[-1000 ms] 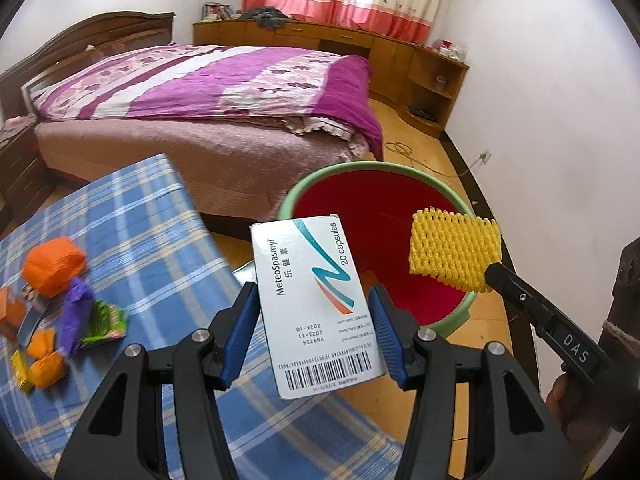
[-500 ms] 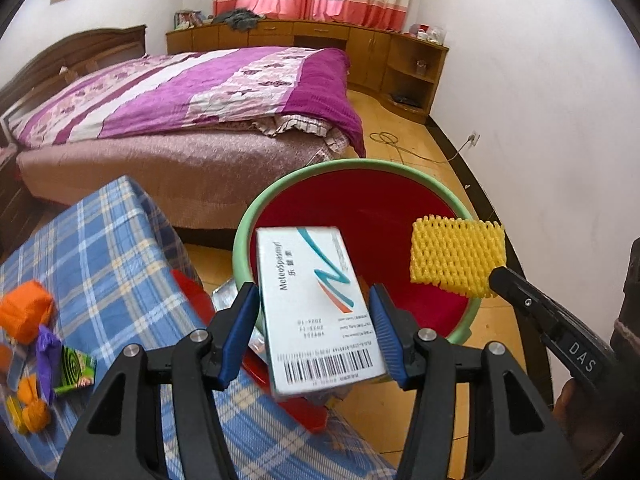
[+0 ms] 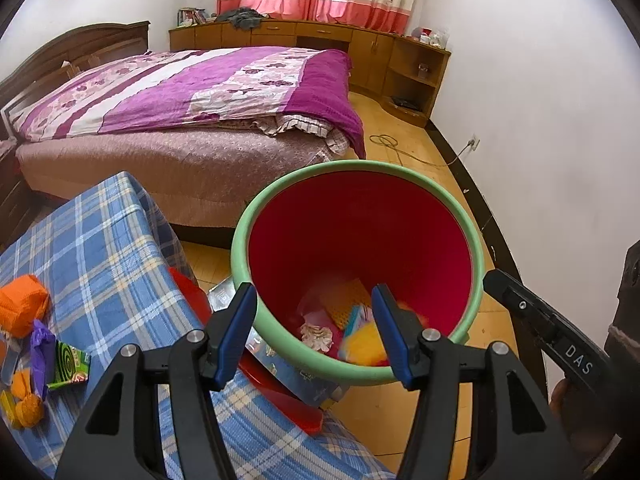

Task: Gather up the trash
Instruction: 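Open the left tool to drop the box while the right tool releases the foam net, then withdraw both open tools from the bucket back over the table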

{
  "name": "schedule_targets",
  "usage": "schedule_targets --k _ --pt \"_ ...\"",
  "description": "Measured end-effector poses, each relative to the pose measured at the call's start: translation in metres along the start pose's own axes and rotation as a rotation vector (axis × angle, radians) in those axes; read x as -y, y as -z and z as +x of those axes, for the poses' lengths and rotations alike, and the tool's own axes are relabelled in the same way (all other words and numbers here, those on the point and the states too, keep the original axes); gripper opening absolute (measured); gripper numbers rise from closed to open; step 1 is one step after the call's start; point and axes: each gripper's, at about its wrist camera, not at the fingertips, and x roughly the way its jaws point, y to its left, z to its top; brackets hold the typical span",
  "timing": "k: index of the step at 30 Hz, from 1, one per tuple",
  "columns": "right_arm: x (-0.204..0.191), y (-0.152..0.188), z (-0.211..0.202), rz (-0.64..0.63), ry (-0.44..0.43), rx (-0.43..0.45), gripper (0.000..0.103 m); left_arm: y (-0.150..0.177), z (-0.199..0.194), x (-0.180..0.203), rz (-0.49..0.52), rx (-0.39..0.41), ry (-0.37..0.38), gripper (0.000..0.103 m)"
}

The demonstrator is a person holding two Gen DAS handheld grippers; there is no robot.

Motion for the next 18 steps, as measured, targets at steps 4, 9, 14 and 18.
schedule_targets --k 4,9,14,18 --pt "-0.003 0.0 -0.002 -0.006 -0.004 0.004 0.029 0.003 -0.007 -0.006 -0.023 0.004 -0.004 0.06" --pt "-0.012 0.003 -0.006 -0.021 -0.012 0.011 0.031 0.012 -0.02 -0.021 -0.074 0.012 -0.019 0.06" --pt "-0.024 0.006 -0.01 -0.042 -0.031 0.003 0.034 0.022 -0.036 -0.04 -0.139 0.024 -0.043 0.06" --pt "-0.037 0.009 -0.014 -0.06 -0.047 0.0 0.038 0.029 -0.049 -0.056 -0.18 0.035 -0.067 0.06"
